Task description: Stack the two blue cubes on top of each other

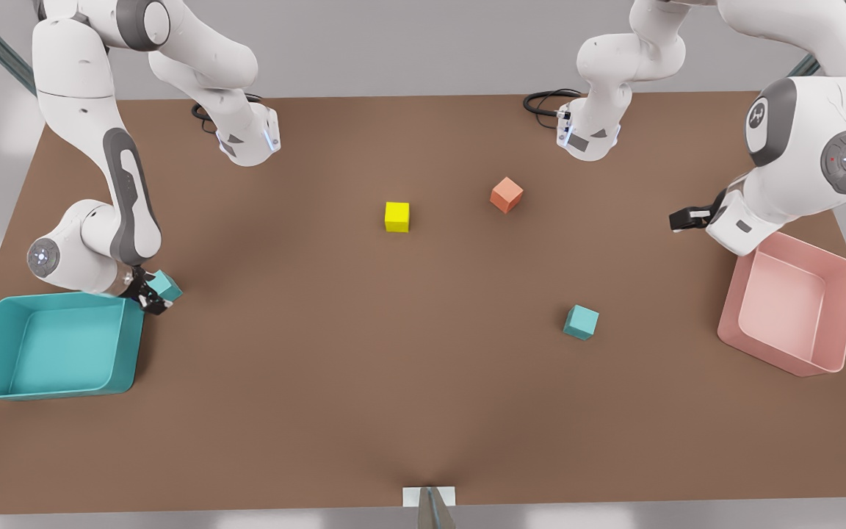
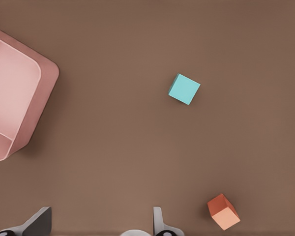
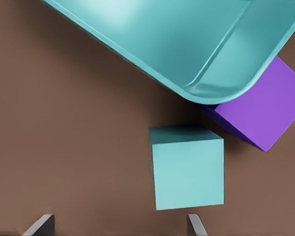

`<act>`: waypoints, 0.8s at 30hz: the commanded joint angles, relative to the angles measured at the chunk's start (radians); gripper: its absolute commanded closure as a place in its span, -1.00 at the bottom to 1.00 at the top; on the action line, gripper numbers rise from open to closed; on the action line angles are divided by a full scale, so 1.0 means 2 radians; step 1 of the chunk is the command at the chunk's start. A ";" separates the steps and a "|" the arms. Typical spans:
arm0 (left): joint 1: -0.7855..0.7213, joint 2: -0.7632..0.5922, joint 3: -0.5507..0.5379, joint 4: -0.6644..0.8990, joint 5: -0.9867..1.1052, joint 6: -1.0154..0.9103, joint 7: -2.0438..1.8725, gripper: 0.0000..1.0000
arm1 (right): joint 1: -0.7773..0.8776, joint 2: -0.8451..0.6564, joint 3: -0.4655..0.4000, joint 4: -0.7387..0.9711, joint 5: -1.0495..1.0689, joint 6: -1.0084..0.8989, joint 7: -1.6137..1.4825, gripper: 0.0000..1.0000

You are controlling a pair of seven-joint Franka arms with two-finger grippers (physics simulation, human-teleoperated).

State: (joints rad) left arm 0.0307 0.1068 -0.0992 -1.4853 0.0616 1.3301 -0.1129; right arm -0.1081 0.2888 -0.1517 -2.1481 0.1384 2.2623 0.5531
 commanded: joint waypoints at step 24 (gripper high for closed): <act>-0.007 -0.002 -0.003 0.002 -0.031 -0.035 0.000 -1.00 | -0.017 0.031 -0.023 -0.019 -0.007 0.026 -0.157 -0.99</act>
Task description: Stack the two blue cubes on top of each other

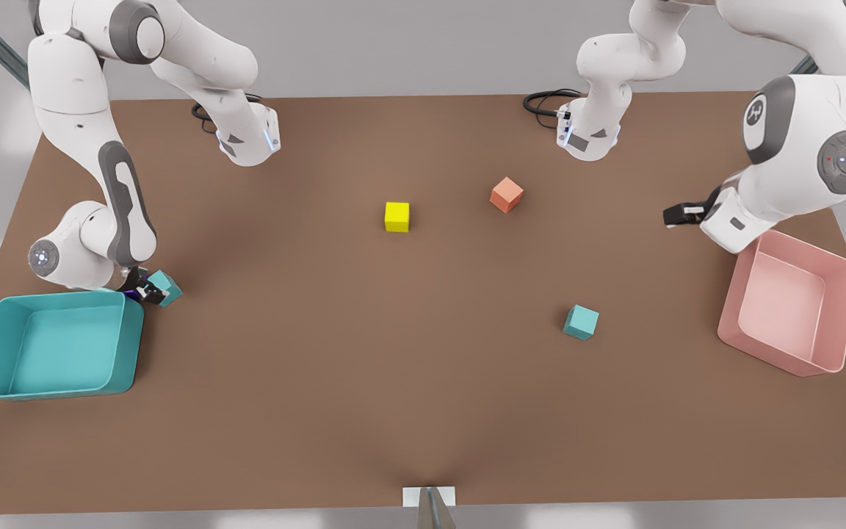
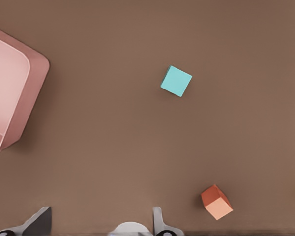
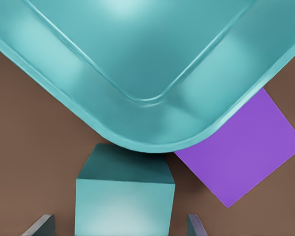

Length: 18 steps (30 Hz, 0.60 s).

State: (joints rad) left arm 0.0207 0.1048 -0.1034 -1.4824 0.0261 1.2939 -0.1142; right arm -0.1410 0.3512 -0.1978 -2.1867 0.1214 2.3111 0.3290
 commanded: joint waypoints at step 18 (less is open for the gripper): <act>-0.002 0.001 0.000 0.000 -0.012 -0.018 0.000 -1.00 | -0.015 0.036 0.000 0.005 0.001 0.016 -0.052 -0.88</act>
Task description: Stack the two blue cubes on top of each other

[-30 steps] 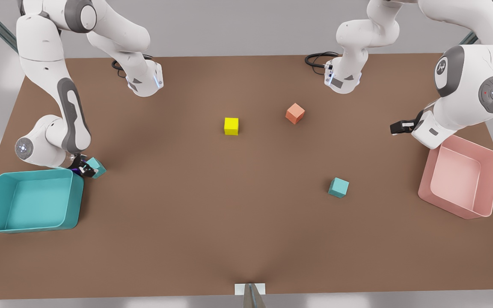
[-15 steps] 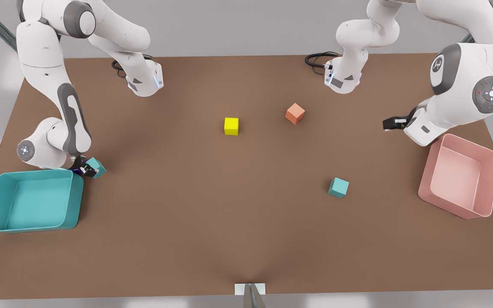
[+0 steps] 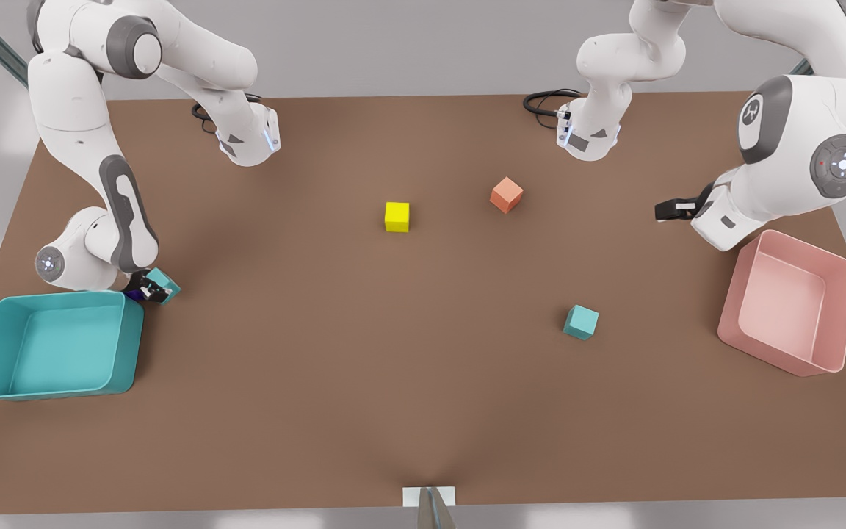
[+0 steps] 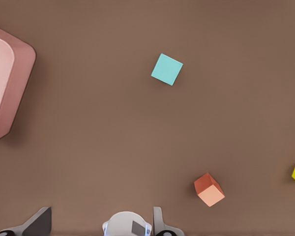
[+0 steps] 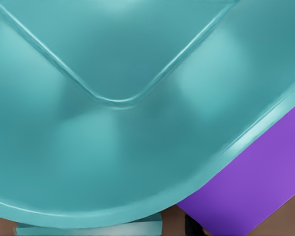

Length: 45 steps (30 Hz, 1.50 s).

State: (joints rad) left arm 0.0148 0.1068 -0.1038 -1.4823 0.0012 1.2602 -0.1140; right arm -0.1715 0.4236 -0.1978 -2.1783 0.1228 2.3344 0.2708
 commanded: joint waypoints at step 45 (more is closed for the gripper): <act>-0.065 0.171 0.030 -0.017 0.010 0.259 -0.393 -1.00 | 0.445 0.096 0.007 0.269 0.240 -0.096 0.349 -0.48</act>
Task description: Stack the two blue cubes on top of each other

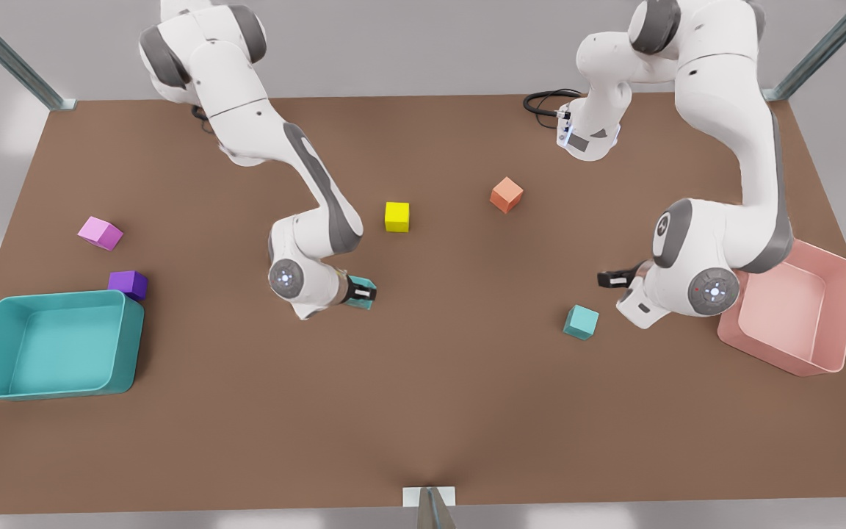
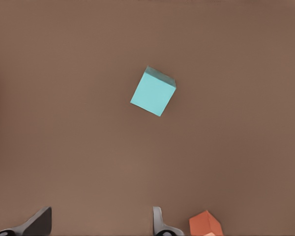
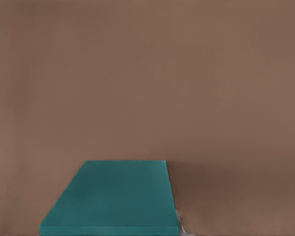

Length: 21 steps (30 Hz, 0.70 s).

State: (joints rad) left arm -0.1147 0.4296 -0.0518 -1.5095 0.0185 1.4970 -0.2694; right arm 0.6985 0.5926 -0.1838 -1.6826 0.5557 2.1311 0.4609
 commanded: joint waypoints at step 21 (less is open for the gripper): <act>-0.019 0.002 0.031 -0.220 -0.133 0.429 -0.339 -1.00 | 0.035 0.087 -0.015 0.268 0.021 -0.068 0.514 -1.00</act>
State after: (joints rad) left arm -0.1507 0.4368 0.0109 -1.9463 -0.2492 2.3185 -1.0206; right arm 0.7922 0.7967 -0.2165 -1.1458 0.5991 2.1844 1.1407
